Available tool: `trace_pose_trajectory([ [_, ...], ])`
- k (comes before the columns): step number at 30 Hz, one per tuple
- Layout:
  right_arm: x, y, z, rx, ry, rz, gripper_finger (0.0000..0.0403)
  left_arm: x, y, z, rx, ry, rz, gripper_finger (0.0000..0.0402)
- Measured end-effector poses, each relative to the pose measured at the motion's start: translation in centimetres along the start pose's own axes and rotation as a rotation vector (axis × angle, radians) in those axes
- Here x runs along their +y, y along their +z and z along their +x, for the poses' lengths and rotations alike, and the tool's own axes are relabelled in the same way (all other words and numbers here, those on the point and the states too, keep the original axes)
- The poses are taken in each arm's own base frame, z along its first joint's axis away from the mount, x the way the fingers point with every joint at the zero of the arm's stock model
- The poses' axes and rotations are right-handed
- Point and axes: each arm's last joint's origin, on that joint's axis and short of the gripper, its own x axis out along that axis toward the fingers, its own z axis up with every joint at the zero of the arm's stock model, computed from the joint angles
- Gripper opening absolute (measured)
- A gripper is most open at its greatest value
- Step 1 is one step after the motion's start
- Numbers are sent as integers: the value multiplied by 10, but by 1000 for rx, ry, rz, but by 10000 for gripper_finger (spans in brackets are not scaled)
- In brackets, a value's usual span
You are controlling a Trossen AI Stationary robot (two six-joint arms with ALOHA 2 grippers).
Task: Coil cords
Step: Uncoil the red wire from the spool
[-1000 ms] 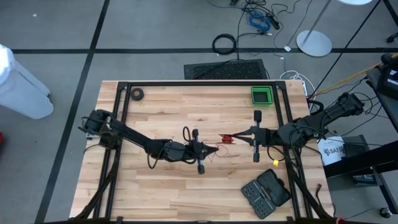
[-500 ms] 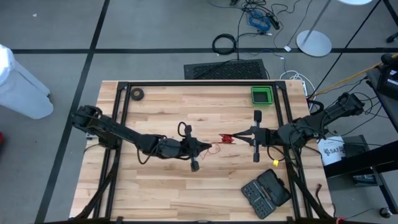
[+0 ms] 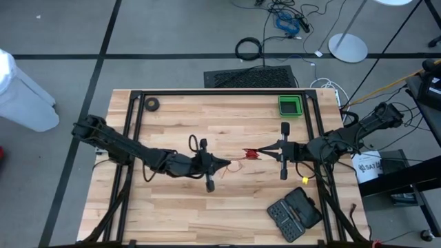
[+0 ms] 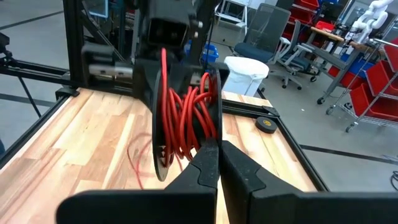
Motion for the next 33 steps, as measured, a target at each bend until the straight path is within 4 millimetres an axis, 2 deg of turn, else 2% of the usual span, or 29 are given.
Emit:
trace_pose_trajectory([
  [9, 0, 0, 0, 0, -1, -1, 0, -5, 10, -10, -38, -26, -15, 1],
  [20, 0, 0, 0, 0, -3, -2, 0, -10, 20, -13, -125, -110, -91, 1],
  [33, -2, 0, 1, 0, -11, 3, 0, -13, 22, -12, -163, -140, -110, 1],
])
